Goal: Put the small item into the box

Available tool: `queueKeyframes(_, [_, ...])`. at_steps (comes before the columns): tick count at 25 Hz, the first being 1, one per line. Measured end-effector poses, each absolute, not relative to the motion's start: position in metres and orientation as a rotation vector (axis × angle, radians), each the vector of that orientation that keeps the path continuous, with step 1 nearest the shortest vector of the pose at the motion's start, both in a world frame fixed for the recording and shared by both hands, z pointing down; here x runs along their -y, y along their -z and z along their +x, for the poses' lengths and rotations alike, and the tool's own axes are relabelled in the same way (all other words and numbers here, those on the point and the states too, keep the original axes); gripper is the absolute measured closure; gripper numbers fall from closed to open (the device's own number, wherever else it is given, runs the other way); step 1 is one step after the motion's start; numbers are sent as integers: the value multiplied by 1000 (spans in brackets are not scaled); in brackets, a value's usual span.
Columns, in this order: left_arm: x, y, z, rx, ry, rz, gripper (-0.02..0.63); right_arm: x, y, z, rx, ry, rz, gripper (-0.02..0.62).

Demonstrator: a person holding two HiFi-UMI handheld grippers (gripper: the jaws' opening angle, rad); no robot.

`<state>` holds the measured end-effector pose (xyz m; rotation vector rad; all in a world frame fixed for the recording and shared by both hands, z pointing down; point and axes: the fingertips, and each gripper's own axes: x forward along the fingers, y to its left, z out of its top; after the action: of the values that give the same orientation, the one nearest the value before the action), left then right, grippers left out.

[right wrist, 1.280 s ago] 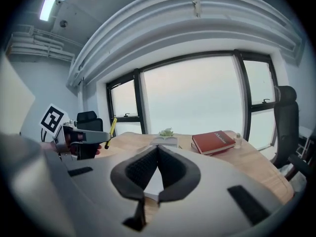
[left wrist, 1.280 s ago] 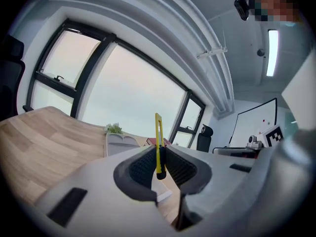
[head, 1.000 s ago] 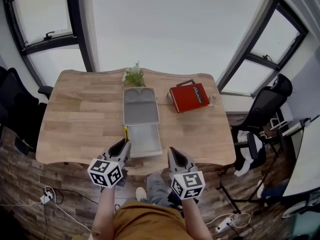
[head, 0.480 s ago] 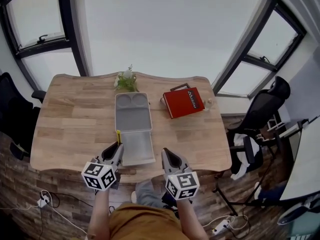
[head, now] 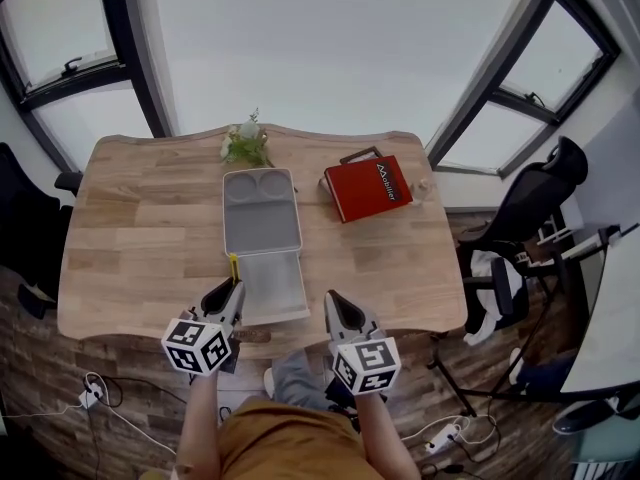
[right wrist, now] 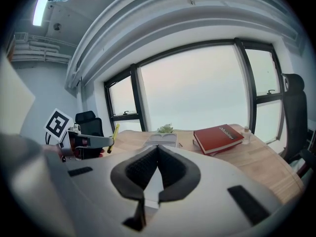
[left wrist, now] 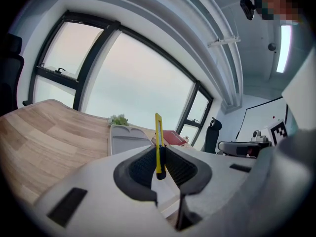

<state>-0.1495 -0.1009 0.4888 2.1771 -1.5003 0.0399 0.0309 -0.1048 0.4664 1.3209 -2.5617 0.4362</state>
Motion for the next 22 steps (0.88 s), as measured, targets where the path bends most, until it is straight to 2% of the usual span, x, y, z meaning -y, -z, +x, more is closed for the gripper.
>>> queueKeyframes(22, [113, -584, -132, 1311, -496, 2114, 548, 121, -541, 37, 2410, -575, 1264, 591])
